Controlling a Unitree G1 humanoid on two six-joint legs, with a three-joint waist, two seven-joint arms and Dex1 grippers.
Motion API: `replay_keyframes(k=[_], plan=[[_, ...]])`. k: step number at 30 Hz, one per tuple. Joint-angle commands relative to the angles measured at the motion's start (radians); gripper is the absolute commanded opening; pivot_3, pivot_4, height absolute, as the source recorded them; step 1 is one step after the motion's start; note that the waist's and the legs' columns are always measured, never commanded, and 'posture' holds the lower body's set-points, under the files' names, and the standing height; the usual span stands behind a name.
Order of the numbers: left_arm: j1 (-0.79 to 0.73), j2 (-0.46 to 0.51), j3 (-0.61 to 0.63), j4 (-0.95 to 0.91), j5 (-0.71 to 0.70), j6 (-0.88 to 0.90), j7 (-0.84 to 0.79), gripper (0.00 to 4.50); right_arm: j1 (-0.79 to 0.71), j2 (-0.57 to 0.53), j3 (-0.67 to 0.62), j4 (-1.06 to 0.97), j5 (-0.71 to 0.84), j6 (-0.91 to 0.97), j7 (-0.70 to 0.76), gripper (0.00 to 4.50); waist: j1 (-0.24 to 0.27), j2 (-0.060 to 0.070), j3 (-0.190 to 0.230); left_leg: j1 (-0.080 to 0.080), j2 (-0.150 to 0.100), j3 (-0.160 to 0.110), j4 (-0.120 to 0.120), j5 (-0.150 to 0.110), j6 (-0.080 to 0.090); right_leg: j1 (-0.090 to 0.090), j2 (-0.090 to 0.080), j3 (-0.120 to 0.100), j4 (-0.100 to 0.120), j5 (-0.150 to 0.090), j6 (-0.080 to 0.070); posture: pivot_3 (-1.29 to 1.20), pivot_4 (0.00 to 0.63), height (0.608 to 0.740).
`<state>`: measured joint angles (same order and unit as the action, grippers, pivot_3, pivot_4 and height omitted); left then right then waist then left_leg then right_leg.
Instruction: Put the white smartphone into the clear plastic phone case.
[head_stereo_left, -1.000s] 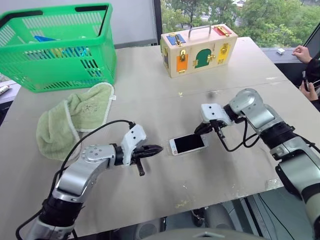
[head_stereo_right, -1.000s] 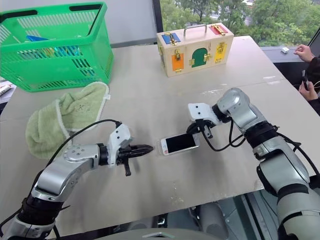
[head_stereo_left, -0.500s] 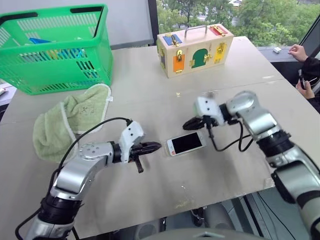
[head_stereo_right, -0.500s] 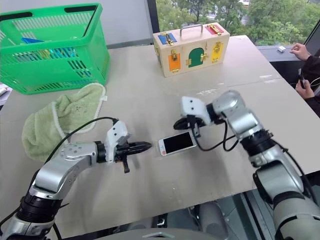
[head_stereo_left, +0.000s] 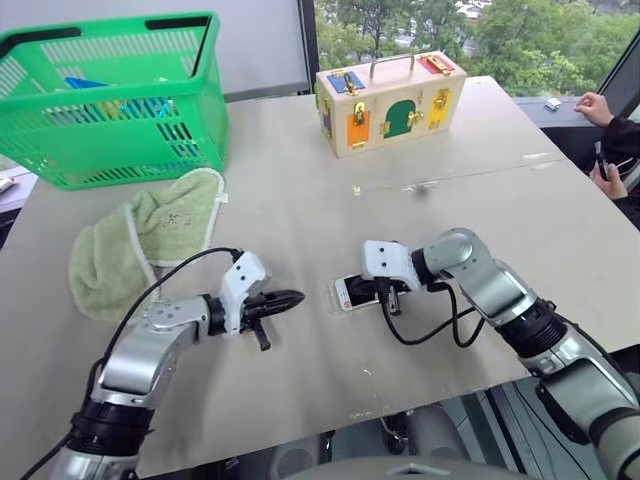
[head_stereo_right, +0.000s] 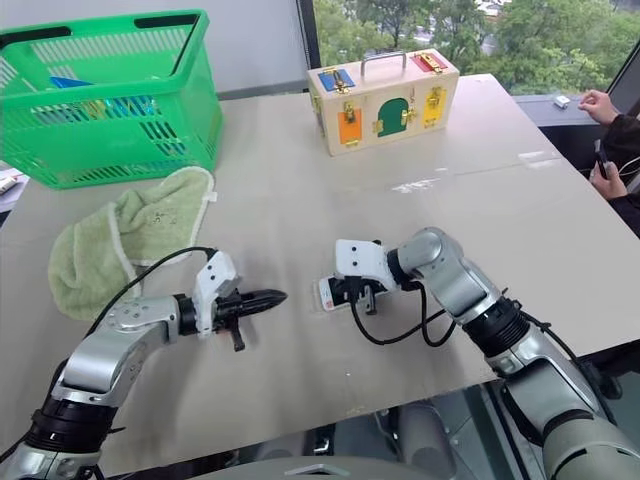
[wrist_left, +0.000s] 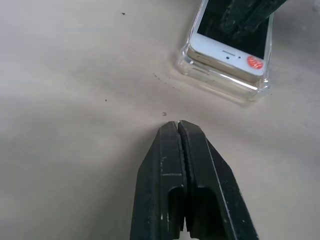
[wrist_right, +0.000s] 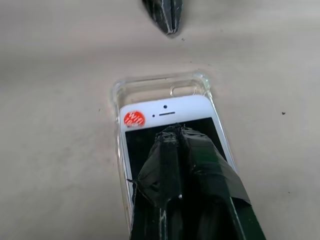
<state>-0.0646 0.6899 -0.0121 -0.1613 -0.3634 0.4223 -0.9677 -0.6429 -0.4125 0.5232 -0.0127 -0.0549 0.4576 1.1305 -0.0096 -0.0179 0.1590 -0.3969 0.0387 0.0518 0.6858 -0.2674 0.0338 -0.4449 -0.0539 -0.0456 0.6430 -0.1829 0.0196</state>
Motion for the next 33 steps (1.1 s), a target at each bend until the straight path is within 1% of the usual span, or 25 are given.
replay_keyframes(k=[1,4,6,10,15,19,21,23,27,33], plan=[[0.03,-0.007,-0.021,0.034,0.024,-0.07,-0.025,0.02,0.026,0.007,-0.057,-0.042,0.045,0.047,-0.031,0.0,0.0,0.0,0.0,0.0,0.0,0.0,0.0,0.0,0.0,0.0,0.0,0.0,0.0,0.0,0.0,0.0,0.15,0.74],[0.052,-0.004,-0.01,0.055,0.024,-0.118,-0.047,0.02,0.04,0.028,-0.176,-0.155,0.149,0.113,-0.066,0.0,0.0,0.001,0.001,-0.001,0.0,0.001,0.0,0.0,0.0,-0.001,-0.001,0.001,0.0,0.0,0.0,0.0,0.15,0.74],[0.066,-0.002,-0.002,0.067,0.019,-0.147,-0.061,0.02,0.06,0.018,-0.235,-0.247,0.197,0.172,-0.089,0.0,0.0,0.001,0.001,-0.001,0.0,0.001,0.0,0.0,0.0,-0.001,-0.001,0.002,0.0,0.0,0.0,0.0,0.15,0.74],[0.088,-0.001,0.0,0.087,0.019,-0.194,-0.084,0.02,0.128,-0.077,-0.287,-0.401,0.213,0.241,-0.127,0.0,-0.001,0.001,0.001,-0.001,0.001,0.001,-0.003,0.0,0.0,-0.002,-0.001,0.001,-0.002,0.0,0.0,0.0,0.15,0.74],[0.091,-0.009,-0.016,0.095,0.017,-0.206,-0.094,0.02,0.208,-0.223,-0.313,-0.51,0.182,0.287,-0.174,0.0,-0.004,0.002,0.001,-0.001,0.001,0.003,-0.003,0.0,0.0,-0.002,-0.001,0.002,-0.003,0.0,0.0,0.0,0.15,0.74],[0.077,-0.021,-0.047,0.089,0.032,-0.199,-0.089,0.02,0.246,-0.295,-0.342,-0.541,0.184,0.301,-0.203,0.0,-0.004,0.002,0.001,-0.001,0.001,0.004,-0.003,0.0,0.0,-0.002,-0.001,0.003,-0.003,0.0,0.0,0.0,0.15,0.74],[0.06,-0.034,-0.067,0.094,0.045,-0.196,-0.083,0.02,0.262,-0.347,-0.34,-0.546,0.154,0.283,-0.212,0.0,0.0,0.002,0.001,-0.001,0.001,0.004,-0.003,0.0,0.0,-0.002,-0.001,0.003,-0.003,0.0,0.0,0.0,0.15,0.74],[0.049,-0.042,-0.076,0.103,0.055,-0.198,-0.083,0.02,0.267,-0.369,-0.335,-0.547,0.151,0.277,-0.222,0.0,0.006,0.001,0.001,-0.001,0.0,0.004,-0.003,0.0,0.0,-0.002,-0.002,0.003,-0.003,0.0,0.0,0.0,0.15,0.74],[0.031,-0.058,-0.092,0.139,0.079,-0.212,-0.08,0.02,0.277,-0.379,-0.309,-0.518,0.118,0.256,-0.26,0.0,0.022,0.002,0.001,-0.001,0.0,0.004,-0.003,0.0,0.0,-0.002,-0.003,0.003,-0.004,0.0,0.0,0.0,0.15,0.74],[0.027,-0.038,-0.097,0.091,0.085,-0.167,-0.074,0.02,0.286,-0.343,-0.276,-0.482,0.083,0.242,-0.319,0.0,0.026,0.001,0.001,-0.001,0.0,0.004,-0.002,0.0,0.0,-0.002,-0.003,0.003,-0.004,0.0,0.001,0.0,0.15,0.74]])
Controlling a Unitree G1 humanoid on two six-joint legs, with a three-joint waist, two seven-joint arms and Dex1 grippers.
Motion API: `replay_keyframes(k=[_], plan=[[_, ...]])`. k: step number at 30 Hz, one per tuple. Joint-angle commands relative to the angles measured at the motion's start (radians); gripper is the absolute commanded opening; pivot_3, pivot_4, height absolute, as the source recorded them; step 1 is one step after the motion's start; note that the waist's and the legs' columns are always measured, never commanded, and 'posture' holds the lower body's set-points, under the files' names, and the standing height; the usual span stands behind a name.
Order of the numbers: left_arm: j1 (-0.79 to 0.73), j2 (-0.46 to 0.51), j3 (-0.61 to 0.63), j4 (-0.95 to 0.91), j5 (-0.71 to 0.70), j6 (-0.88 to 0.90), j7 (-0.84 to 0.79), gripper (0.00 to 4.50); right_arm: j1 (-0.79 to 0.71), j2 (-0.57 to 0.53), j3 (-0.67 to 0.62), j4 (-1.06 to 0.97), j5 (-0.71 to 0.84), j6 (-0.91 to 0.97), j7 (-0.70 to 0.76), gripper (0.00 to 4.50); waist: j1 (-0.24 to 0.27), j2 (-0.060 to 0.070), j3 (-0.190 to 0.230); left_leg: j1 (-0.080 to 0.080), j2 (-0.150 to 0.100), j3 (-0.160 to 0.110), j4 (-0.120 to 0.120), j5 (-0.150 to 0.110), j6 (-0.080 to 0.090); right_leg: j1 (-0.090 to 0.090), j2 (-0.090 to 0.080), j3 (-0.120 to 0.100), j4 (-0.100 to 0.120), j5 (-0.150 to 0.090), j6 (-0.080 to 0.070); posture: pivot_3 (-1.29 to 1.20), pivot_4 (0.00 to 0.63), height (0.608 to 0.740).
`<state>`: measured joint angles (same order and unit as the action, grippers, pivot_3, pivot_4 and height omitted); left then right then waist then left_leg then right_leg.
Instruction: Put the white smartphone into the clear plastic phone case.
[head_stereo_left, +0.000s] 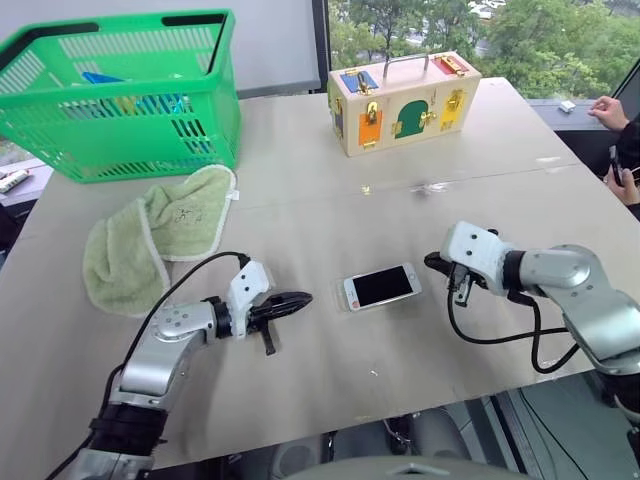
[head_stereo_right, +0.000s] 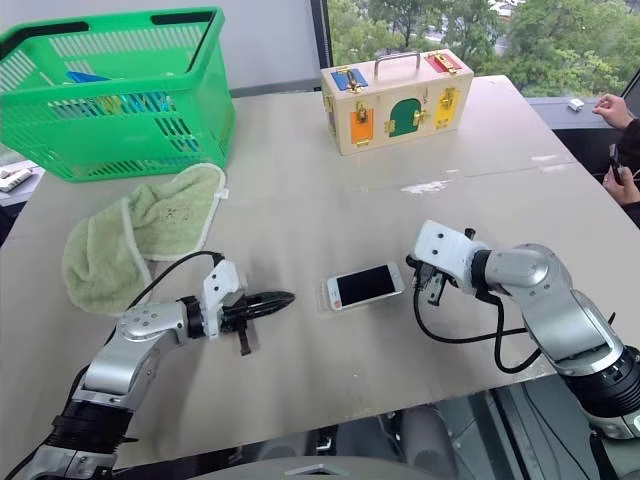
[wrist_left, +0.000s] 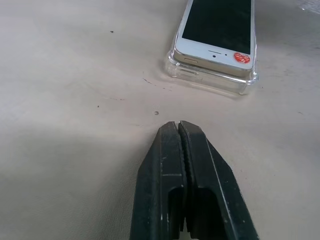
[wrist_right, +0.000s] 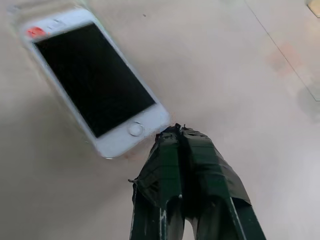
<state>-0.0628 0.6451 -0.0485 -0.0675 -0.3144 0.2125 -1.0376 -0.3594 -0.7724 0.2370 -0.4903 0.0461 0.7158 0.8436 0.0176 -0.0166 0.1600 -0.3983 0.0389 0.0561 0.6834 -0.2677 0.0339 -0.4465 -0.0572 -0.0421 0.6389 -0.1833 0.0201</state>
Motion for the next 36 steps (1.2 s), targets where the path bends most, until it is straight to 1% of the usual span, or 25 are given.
replay_keyframes(k=[1,4,10,17,22,26,30,36], plan=[[0.024,0.005,-0.064,-0.006,0.036,0.046,-0.001,0.02,0.006,0.023,0.015,0.0,-0.024,-0.016,-0.041,0.0,-0.002,0.0,0.0,0.0,0.0,0.0,0.0,0.0,0.0,0.0,0.0,0.0,0.0,0.0,0.0,0.0,0.15,0.74],[0.015,-0.009,-0.076,-0.004,0.028,0.048,-0.012,0.02,0.014,0.022,0.033,0.013,-0.049,-0.014,-0.06,0.0,0.001,0.0,0.0,0.0,0.0,0.0,0.0,0.0,0.0,0.0,0.0,0.0,0.0,0.0,0.0,0.0,0.15,0.74],[-0.003,-0.016,-0.096,-0.038,0.007,0.058,-0.065,0.02,0.024,-0.004,0.011,-0.007,-0.037,0.016,-0.044,0.0,0.003,0.0,0.0,-0.001,0.0,0.0,0.0,0.0,0.0,0.0,-0.001,0.0,-0.001,0.0,0.0,0.0,0.15,0.74],[-0.058,-0.034,-0.149,-0.029,0.056,0.015,-0.058,0.02,0.037,-0.003,0.009,-0.026,-0.018,0.036,-0.044,0.0,-0.001,0.0,0.0,-0.003,-0.001,0.0,0.0,0.0,0.001,0.0,0.0,-0.001,-0.004,0.0,0.001,0.0,0.15,0.74],[-0.104,-0.052,-0.19,0.007,0.093,0.02,-0.047,0.02,0.044,0.0,0.008,-0.04,-0.009,0.056,-0.049,0.0,0.0,0.0,0.0,-0.003,-0.001,-0.001,0.0,0.0,0.001,0.0,0.001,-0.001,-0.004,0.0,0.001,0.0,0.15,0.74],[-0.145,-0.077,-0.22,0.043,0.125,0.029,-0.029,0.02,0.046,-0.005,0.031,-0.025,-0.019,0.054,-0.05,0.0,0.006,0.0,0.0,-0.003,-0.001,-0.002,0.0,0.0,0.001,0.001,0.001,0.0,-0.004,0.0,0.001,0.0,0.15,0.74],[-0.079,-0.031,-0.166,0.028,0.101,-0.013,-0.059,0.02,0.031,0.005,0.074,-0.01,-0.023,0.055,-0.037,0.0,0.004,-0.001,0.0,-0.003,-0.001,-0.003,0.001,0.0,0.001,0.002,0.001,0.0,-0.004,0.0,0.001,0.0,0.15,0.74],[-0.064,-0.024,-0.159,0.007,0.096,-0.012,-0.048,0.02,-0.001,0.079,0.124,0.002,0.016,0.059,-0.018,0.0,-0.008,-0.001,0.0,-0.001,0.0,-0.003,-0.001,0.0,0.001,0.001,0.005,0.0,-0.003,0.0,0.0,0.0,0.15,0.74]])
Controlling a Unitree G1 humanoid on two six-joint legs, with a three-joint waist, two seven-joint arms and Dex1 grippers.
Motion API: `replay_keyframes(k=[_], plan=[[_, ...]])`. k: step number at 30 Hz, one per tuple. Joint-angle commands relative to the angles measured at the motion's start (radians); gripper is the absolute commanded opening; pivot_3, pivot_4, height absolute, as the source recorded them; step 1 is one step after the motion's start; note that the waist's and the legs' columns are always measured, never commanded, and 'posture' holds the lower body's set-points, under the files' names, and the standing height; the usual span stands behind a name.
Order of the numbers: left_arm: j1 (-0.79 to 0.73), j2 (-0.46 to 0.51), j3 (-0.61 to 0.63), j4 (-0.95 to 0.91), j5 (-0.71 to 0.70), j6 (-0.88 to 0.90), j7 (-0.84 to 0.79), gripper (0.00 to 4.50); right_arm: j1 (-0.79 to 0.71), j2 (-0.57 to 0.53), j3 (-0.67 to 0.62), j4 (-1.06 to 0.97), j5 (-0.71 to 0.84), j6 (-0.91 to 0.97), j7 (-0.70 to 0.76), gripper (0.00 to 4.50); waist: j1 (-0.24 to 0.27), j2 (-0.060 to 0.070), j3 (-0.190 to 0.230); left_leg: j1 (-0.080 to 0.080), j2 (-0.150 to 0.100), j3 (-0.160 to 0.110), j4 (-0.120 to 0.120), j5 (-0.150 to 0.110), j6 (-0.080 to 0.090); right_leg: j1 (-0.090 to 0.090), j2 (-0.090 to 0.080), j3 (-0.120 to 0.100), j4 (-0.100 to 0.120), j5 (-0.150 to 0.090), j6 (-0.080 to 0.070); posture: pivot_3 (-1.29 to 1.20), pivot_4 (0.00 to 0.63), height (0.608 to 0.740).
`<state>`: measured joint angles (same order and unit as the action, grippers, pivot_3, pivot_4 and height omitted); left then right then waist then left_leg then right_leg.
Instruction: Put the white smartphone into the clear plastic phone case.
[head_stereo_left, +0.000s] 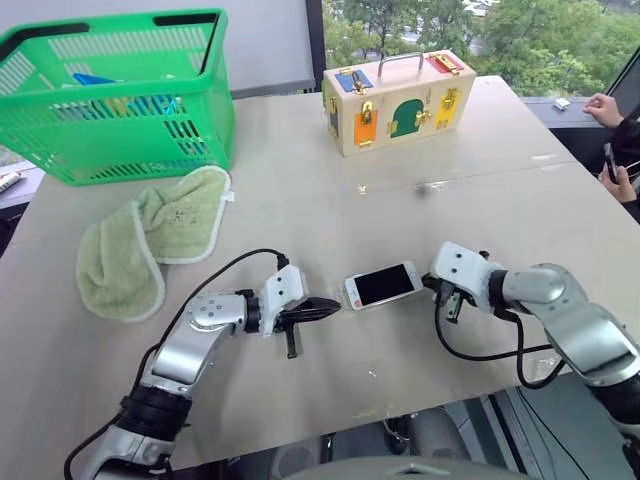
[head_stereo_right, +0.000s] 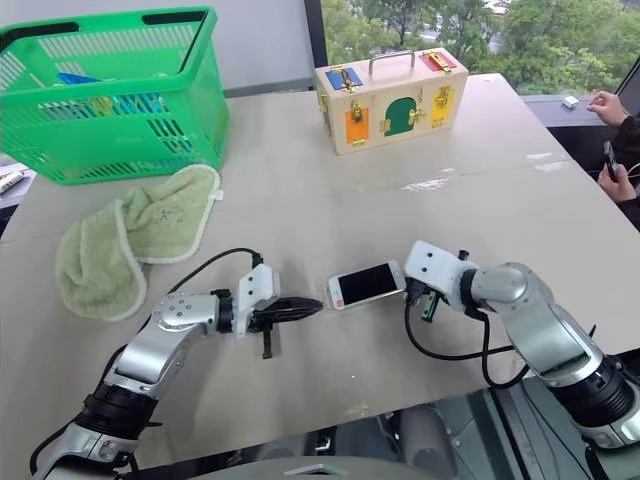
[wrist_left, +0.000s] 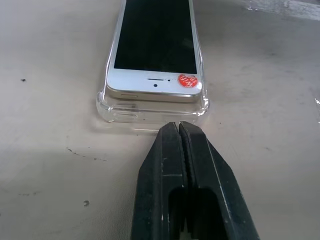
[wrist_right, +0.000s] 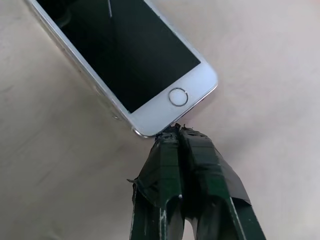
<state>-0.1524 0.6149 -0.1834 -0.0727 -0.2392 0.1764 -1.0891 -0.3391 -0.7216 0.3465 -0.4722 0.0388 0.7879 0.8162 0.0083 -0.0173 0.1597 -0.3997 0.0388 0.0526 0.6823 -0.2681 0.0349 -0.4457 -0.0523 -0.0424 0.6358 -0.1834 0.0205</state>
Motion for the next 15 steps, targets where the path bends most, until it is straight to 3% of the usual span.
replay_keyframes(k=[1,6,15], plan=[[0.026,0.005,-0.023,0.01,0.019,0.027,0.007,0.02,-0.023,0.044,0.023,-0.008,0.024,-0.024,0.008,0.0,0.002,0.0,0.0,0.0,0.0,0.0,0.0,0.0,0.0,0.0,0.0,0.0,0.001,0.0,0.0,0.0,0.15,0.74],[0.032,0.0,-0.019,0.001,0.019,0.032,0.015,0.02,-0.024,0.111,0.042,0.008,0.044,-0.057,0.022,0.0,-0.007,0.0,0.0,0.001,0.001,-0.001,0.0,0.0,0.0,0.0,0.001,0.0,0.002,0.0,0.0,0.0,0.15,0.74],[0.009,0.014,0.035,0.022,-0.015,0.066,0.008,0.02,-0.009,0.112,-0.009,-0.007,0.076,-0.056,0.046,0.0,-0.017,0.0,0.0,0.002,0.001,-0.001,0.0,0.0,0.0,0.0,0.001,0.0,0.004,0.0,0.0,0.0,0.15,0.74]])
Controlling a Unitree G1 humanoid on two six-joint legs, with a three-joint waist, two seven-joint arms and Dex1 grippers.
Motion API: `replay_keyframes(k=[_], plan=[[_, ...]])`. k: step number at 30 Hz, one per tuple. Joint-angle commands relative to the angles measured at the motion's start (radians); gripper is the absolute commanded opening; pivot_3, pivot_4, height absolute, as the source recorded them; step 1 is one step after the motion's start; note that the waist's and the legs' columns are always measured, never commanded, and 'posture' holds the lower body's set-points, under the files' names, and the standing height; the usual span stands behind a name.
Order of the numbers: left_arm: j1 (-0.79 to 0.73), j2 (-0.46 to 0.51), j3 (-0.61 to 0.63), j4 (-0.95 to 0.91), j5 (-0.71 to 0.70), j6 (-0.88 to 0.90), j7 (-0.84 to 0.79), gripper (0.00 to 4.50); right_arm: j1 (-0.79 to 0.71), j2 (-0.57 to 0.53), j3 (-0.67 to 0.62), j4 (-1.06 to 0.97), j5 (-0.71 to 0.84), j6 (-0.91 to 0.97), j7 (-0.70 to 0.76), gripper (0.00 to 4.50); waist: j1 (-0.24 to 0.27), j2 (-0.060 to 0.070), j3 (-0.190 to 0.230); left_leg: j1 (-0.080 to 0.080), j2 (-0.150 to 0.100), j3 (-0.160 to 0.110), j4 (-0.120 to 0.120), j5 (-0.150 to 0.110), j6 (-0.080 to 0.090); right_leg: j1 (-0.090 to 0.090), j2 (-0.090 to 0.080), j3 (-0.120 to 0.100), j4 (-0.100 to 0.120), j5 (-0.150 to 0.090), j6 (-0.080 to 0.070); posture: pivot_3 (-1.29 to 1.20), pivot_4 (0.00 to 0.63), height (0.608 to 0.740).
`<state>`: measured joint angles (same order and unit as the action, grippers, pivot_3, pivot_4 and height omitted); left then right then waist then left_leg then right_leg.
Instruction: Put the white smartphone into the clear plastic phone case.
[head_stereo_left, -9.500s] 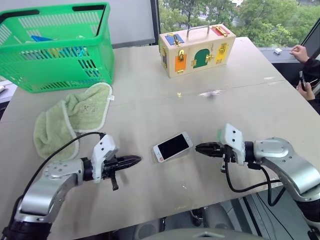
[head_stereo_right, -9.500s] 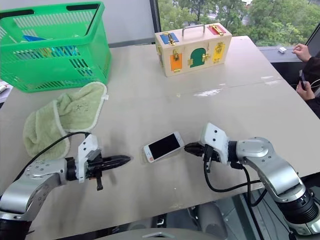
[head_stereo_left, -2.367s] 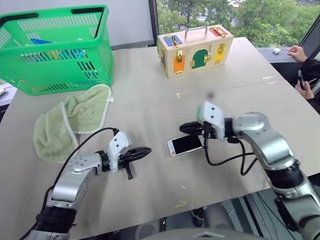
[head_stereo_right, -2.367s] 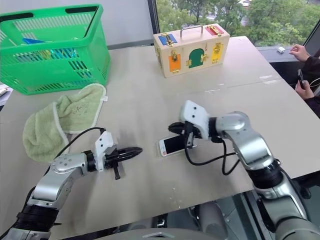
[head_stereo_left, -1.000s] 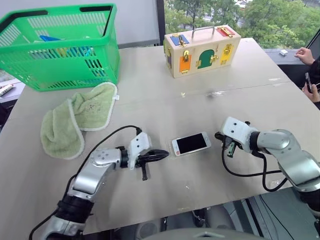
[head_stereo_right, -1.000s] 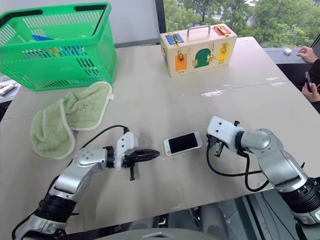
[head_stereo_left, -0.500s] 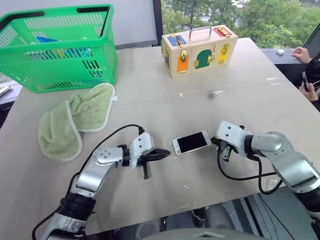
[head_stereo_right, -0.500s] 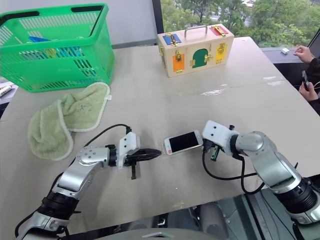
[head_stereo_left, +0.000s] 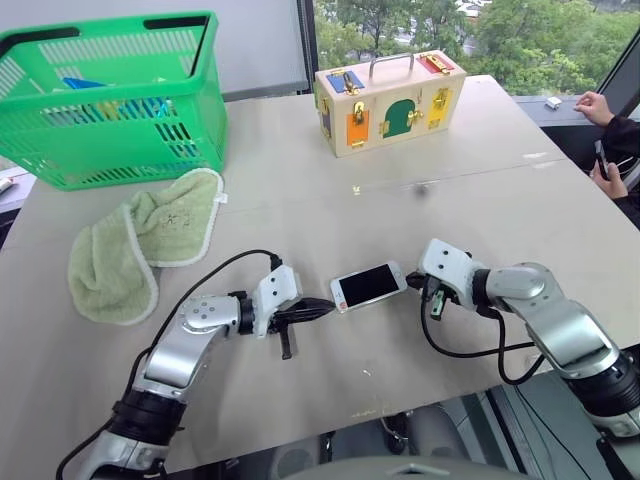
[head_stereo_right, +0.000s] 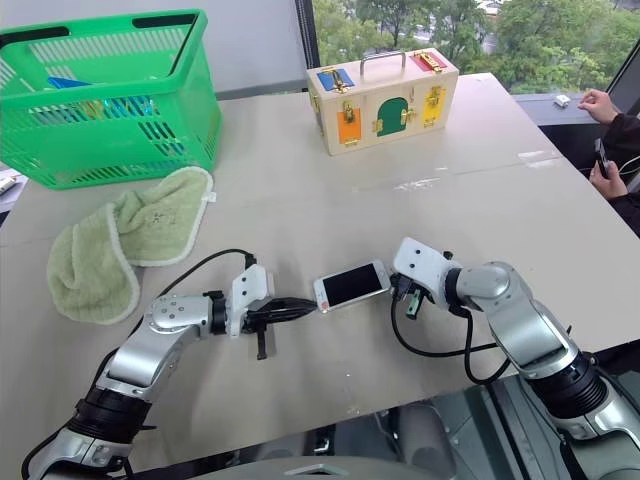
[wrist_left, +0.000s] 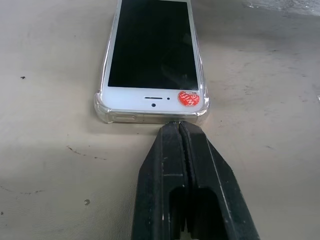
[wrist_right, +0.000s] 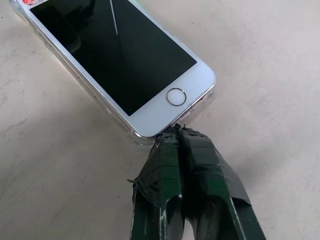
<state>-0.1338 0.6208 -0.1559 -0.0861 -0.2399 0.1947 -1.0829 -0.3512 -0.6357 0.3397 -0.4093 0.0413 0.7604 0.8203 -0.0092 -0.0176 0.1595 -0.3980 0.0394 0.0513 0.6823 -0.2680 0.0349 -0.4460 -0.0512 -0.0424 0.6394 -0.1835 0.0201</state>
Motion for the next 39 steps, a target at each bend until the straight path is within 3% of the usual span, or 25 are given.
replay_keyframes(k=[1,7,14,20,28,39], plan=[[-0.017,0.015,0.027,0.032,-0.038,0.063,-0.01,0.02,0.01,0.025,-0.017,-0.078,0.084,-0.026,0.043,0.0,0.0,0.0,0.0,0.0,0.0,0.0,0.0,0.0,0.0,0.0,0.0,0.0,0.0,0.0,0.0,0.0,0.15,0.74],[-0.039,0.097,0.141,-0.102,-0.278,0.311,-0.089,0.02,0.06,0.018,-0.201,-0.096,0.175,-0.021,0.017,0.0,-0.004,-0.002,0.004,-0.002,0.002,-0.001,0.0,0.0,0.0,-0.002,0.002,-0.001,0.001,0.0,0.0,0.0,0.15,0.74],[-0.124,0.046,0.11,-0.136,-0.287,0.401,0.005,0.02,0.06,0.044,-0.289,-0.11,0.273,0.009,-0.019,0.0,0.004,-0.003,0.005,-0.003,0.0,-0.001,0.0,0.0,0.0,-0.001,-0.001,0.0,-0.002,0.0,0.0,0.0,0.15,0.74],[-0.203,-0.035,-0.024,-0.112,-0.164,0.383,0.094,0.02,-0.003,0.091,-0.181,-0.061,0.255,0.014,-0.055,0.0,-0.001,-0.005,0.006,-0.003,-0.002,0.0,0.0,0.0,0.0,-0.001,0.0,0.001,-0.002,0.0,0.0,0.0,0.15,0.74],[-0.226,-0.013,-0.076,-0.116,-0.11,0.395,0.086,0.02,-0.063,0.057,-0.008,0.066,0.172,0.055,-0.051,0.0,-0.001,-0.005,0.006,-0.003,-0.001,-0.001,0.0,0.0,0.0,-0.001,0.002,0.001,-0.002,0.0,0.0,0.0,0.15,0.74],[-0.233,-0.023,-0.11,-0.135,-0.072,0.44,0.123,0.02,-0.101,0.141,0.053,0.215,0.222,0.297,-0.068,0.0,-0.002,-0.01,0.002,0.0,-0.001,-0.001,0.001,0.0,0.0,0.001,0.002,0.003,0.002,0.0,0.0,0.0,0.15,0.74]])
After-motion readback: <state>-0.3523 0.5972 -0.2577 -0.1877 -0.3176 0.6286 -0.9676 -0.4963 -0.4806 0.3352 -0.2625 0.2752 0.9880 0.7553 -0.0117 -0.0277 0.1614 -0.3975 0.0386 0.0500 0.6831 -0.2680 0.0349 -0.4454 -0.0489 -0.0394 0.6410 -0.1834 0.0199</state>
